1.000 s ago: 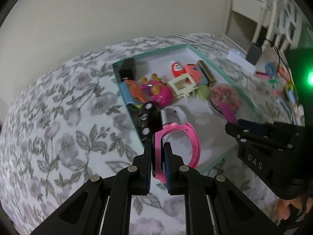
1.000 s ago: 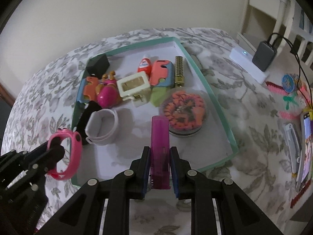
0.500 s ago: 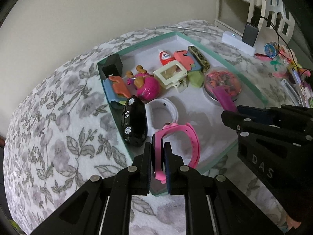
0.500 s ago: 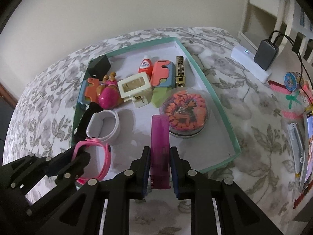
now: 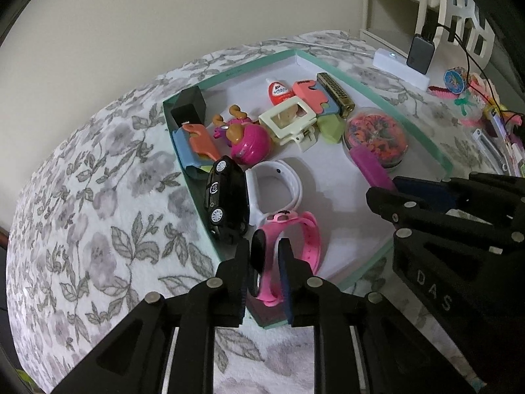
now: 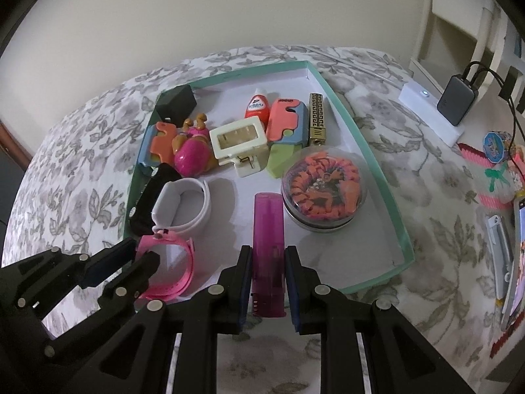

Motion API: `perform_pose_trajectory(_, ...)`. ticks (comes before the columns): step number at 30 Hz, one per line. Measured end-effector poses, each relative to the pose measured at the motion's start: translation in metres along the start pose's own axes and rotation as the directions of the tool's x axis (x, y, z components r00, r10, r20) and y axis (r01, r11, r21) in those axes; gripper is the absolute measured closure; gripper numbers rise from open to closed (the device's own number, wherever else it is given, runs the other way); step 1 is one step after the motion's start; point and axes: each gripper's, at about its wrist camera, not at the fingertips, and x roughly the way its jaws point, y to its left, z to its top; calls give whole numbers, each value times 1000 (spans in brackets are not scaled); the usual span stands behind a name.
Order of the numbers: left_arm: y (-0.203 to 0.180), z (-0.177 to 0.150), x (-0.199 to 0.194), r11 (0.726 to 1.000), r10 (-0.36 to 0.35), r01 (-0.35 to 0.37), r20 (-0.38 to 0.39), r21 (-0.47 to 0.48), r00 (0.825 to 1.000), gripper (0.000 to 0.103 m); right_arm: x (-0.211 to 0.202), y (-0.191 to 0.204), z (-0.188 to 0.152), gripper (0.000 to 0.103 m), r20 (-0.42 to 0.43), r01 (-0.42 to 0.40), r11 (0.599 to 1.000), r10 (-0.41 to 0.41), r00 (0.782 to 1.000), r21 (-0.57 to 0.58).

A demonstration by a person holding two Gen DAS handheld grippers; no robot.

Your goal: Organize rigid objects

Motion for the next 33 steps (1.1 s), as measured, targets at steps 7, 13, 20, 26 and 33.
perform_pose_trajectory(7,8,0,-1,999,-6,6,12,-32,1000,70,1,-2,0,81,0,3,1000,-3,1000,12)
perform_pose_trajectory(13,12,1,-7,999,12,-10,45,-51,999,64,1,-3,1,81,9,10,1000,-10,1000,12)
perform_pose_trajectory(20,20,3,-14,994,70,-64,80,-83,994,59,0,-5,2,80,22,19,1000,-20,1000,21)
perform_pose_trajectory(26,37,4,-17,983,105,-90,85,-160,991,52,0,-5,1,55,29,27,999,-27,999,21)
perform_pose_trajectory(33,52,0,-10,969,136,-122,53,-216,989,33,1,-5,1,37,36,17,1000,-18,999,17)
